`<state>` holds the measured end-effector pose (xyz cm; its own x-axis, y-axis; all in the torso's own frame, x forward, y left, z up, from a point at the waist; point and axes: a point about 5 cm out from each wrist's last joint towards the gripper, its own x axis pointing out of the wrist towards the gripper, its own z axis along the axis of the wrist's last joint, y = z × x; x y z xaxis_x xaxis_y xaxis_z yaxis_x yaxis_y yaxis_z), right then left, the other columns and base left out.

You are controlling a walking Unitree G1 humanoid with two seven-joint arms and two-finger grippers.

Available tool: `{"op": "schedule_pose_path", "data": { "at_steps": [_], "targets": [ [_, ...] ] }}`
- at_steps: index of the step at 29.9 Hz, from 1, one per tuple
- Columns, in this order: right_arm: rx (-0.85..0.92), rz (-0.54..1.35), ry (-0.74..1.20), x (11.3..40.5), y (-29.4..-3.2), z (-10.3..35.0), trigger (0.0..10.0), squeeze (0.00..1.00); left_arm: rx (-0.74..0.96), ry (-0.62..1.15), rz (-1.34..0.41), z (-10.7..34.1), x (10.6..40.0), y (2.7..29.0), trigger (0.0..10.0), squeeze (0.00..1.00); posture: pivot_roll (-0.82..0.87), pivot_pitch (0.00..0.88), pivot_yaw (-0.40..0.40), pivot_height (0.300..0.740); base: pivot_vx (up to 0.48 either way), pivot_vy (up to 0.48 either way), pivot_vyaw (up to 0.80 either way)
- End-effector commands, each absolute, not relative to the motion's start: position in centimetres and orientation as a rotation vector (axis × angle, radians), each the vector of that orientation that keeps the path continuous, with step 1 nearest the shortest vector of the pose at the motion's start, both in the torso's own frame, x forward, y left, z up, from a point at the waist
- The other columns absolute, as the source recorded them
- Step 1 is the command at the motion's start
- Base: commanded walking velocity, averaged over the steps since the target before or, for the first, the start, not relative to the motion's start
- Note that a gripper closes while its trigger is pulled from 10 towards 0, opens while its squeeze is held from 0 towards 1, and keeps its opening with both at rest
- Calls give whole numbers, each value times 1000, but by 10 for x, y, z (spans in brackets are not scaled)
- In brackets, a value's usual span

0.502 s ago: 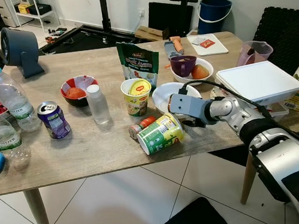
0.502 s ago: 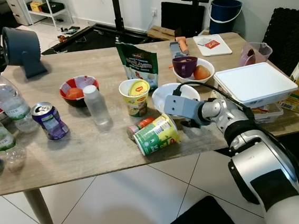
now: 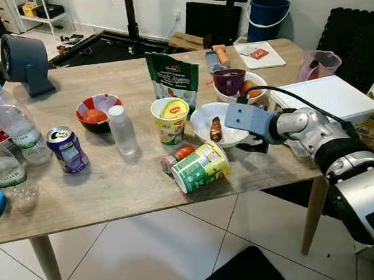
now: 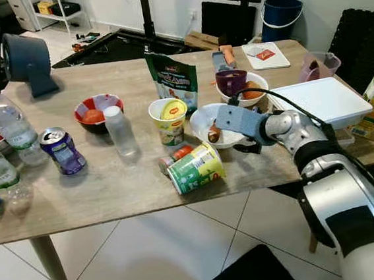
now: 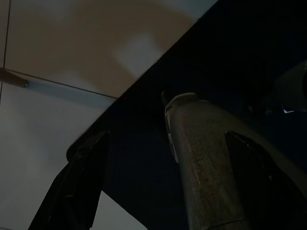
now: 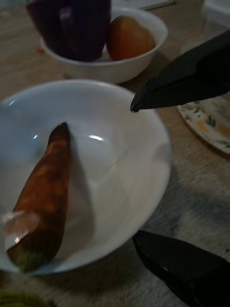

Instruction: Restocking fridge

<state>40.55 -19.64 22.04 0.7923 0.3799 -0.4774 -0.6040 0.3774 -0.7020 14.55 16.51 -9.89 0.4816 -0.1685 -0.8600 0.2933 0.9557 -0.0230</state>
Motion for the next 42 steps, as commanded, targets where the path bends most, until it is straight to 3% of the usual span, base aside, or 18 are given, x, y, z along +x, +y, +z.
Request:
{"op": "schedule_pose_path", "data": {
  "at_steps": [1, 8, 9, 10, 11, 12, 13, 16, 17, 20, 29, 38, 42],
  "targets": [
    [-995, 626, 232, 406, -200, 228, 10000, 1000, 132, 1244, -334, -116, 98, 162, 10000, 0, -3, 122, -50, 740, 0, 0, 0],
    [-1008, 541, 259, 402, -228, 236, 10000, 1000, 139, 1241, -340, -115, 100, 162, 10000, 0, -6, 113, -45, 740, 0, 0, 0],
    [-997, 525, 262, 401, -235, 238, 10000, 957, 141, 1240, -341, -115, 100, 162, 10000, 0, -6, 111, -43, 740, 0, 0, 0],
    [-970, 516, 264, 399, -241, 241, 10000, 678, 142, 1240, -341, -115, 101, 162, 10000, 0, -7, 110, -40, 740, 0, 0, 0],
    [-970, 516, 264, 399, -241, 241, 10000, 678, 142, 1240, -341, -115, 101, 162, 10000, 0, -7, 110, -40, 740, 0, 0, 0],
    [-936, 517, 263, 398, -245, 243, 10000, 498, 144, 1240, -342, -115, 101, 162, 10000, 0, -7, 110, -40, 740, 0, 0, 0],
    [-874, 531, 257, 396, -250, 247, 10000, 0, 146, 1240, -343, -115, 101, 163, 10000, 0, -7, 107, -37, 740, 0, 0, 0],
    [-785, 566, 241, 393, -254, 251, 10000, 0, 149, 1241, -345, -115, 101, 163, 10000, 0, -9, 105, -34, 740, 0, 0, 0],
    [-580, 639, 178, 388, -257, 260, 10000, 0, 155, 1243, -350, -115, 101, 163, 10000, 0, -14, 103, -32, 740, 0, 0, 0],
    [-500, 682, 151, 387, -255, 262, 10000, 0, 158, 1243, -353, -115, 102, 164, 10000, 0, -20, 100, -26, 740, 0, 0, 0],
    [-120, 823, 73, 387, -222, 245, 10000, 0, 173, 1237, -364, -114, 106, 164, 10000, 0, -30, 89, -16, 740, 0, 0, 0],
    [103, 956, 86, 368, -190, 231, 10000, 0, 183, 1231, -368, -113, 110, 164, 10000, 0, -36, 76, -12, 740, 0, 0, 0],
    [115, 967, 83, 366, -189, 231, 10000, 0, 184, 1232, -368, -113, 110, 164, 10000, 0, -38, 75, -11, 740, 0, 0, 0]
  ]
}}
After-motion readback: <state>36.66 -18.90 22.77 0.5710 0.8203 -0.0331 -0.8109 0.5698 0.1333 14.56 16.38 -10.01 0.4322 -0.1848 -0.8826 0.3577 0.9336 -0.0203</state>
